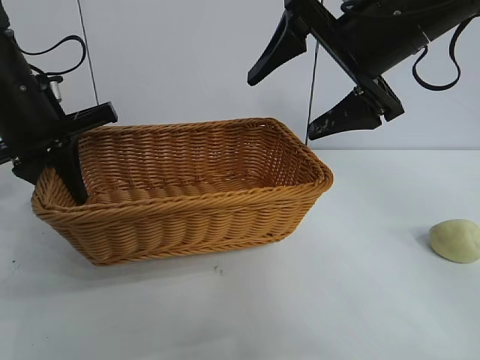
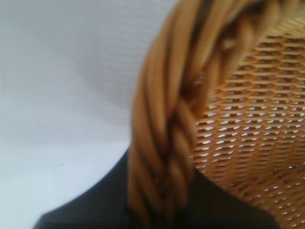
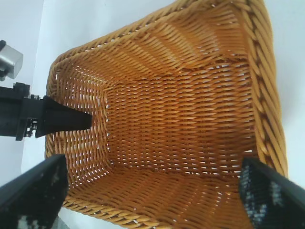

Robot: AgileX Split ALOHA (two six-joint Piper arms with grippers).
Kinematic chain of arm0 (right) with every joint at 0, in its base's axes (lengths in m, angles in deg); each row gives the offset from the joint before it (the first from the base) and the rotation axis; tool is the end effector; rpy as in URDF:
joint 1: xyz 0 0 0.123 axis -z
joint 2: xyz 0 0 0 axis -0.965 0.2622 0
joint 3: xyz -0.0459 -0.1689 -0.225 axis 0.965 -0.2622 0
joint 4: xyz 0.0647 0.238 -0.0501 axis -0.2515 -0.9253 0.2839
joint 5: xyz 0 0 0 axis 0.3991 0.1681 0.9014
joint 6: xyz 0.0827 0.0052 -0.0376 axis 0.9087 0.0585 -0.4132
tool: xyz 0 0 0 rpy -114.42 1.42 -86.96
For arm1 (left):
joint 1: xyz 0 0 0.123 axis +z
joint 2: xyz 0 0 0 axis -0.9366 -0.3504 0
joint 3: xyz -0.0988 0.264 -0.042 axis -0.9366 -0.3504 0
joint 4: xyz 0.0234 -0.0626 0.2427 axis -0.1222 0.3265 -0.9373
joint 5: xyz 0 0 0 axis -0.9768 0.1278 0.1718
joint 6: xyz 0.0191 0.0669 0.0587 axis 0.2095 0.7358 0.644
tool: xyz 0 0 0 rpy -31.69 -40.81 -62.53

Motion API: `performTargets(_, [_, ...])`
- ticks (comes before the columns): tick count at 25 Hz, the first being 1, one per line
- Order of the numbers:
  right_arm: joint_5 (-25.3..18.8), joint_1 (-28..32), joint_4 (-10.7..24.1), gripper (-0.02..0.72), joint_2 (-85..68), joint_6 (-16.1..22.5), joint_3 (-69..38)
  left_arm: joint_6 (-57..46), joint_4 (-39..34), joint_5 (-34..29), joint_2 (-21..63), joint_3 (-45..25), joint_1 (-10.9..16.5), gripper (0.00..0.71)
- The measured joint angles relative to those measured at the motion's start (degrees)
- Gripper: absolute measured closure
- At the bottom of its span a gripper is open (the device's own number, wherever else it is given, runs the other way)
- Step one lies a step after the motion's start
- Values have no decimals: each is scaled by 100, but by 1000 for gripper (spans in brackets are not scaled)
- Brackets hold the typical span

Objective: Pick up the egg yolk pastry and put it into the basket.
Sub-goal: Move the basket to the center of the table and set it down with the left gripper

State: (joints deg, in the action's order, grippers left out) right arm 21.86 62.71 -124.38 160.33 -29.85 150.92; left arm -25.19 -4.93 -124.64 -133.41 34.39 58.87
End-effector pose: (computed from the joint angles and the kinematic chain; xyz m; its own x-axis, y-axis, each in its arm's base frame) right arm 0.3472 0.1275 0.2422 -0.9373 0.1499 -0.3146 -0.1039 0.7414 0.6630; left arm 0.3878 -0.1053 0.1677 -0.9880 -0.1509 0.0327 -0.1524 0.9199 -0.3613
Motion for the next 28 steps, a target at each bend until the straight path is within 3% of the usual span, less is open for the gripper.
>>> performTargets(28, [-7,0,11,8,0,0,0,386,-6,499,-512,107,-33,604])
